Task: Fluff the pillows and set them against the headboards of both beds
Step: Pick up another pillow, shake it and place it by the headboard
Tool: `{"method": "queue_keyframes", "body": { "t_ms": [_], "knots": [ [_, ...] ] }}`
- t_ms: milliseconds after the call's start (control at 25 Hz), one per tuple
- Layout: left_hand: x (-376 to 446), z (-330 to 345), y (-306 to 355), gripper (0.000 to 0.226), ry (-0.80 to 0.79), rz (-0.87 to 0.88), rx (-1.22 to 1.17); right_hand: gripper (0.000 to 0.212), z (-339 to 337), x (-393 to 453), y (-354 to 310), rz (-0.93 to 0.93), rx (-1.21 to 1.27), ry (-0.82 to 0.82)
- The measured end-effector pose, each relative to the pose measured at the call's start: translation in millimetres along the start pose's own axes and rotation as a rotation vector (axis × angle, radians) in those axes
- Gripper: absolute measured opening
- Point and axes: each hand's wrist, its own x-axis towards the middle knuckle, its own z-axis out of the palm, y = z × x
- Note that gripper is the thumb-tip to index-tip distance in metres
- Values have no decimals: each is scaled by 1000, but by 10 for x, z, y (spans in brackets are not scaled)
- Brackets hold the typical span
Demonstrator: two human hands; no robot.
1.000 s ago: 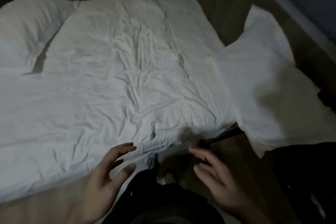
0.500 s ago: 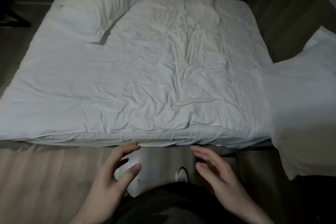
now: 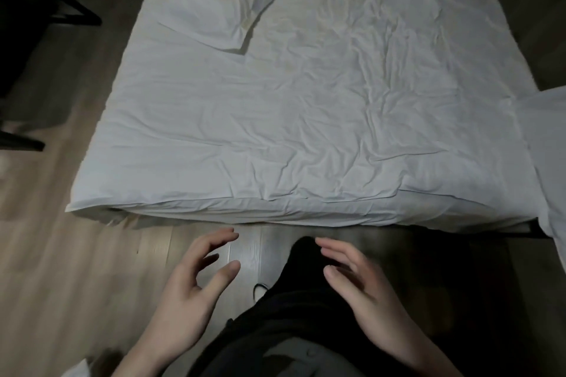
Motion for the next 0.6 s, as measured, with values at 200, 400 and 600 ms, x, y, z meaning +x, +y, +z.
{"method": "queue_keyframes", "body": {
  "t_ms": [200, 400, 600],
  "knots": [
    [544, -620, -20, 43, -32, 43, 29, 43, 371, 479, -207, 79, 2, 62],
    [924, -1288, -184, 45, 20, -17, 50, 35, 1003, 1370, -726, 14, 9, -58],
    [1149, -2159, -320, 45, 165, -92, 6, 35, 1679, 2270, -1372, -44, -28, -201]
  ]
}}
